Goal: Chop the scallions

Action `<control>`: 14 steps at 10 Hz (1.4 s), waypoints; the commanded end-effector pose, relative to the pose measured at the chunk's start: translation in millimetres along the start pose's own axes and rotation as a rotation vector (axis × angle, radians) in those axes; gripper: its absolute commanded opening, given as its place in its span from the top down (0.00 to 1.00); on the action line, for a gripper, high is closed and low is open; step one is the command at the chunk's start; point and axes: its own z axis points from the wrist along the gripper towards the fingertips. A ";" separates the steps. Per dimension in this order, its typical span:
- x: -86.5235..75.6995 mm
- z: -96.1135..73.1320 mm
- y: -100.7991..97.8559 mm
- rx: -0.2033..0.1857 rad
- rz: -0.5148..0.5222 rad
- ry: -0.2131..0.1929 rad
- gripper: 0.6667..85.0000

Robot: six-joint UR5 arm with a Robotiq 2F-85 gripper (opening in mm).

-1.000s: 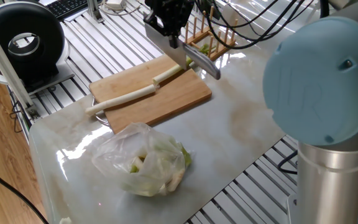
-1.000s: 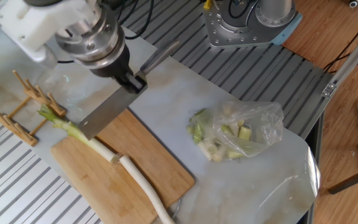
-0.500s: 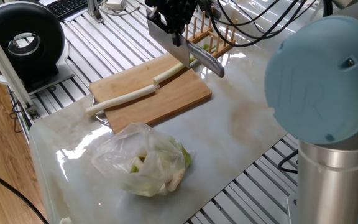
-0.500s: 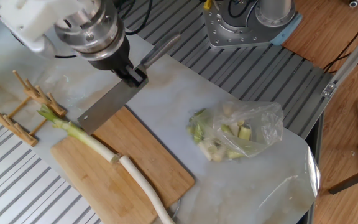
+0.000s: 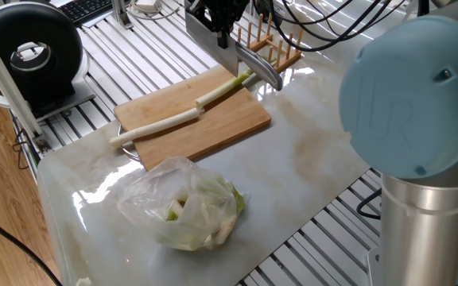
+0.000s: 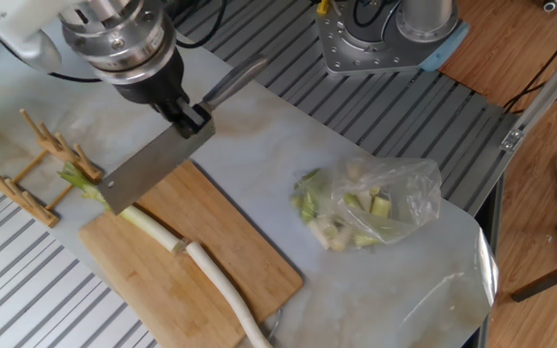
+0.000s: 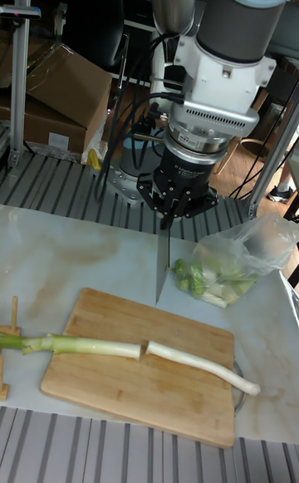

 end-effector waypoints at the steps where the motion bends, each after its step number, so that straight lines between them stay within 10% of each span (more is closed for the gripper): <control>1: -8.9 -2.7 -5.6 0.016 -0.031 -0.035 0.99; 14: -26.7 5.2 -11.3 -0.016 -0.016 -0.050 0.99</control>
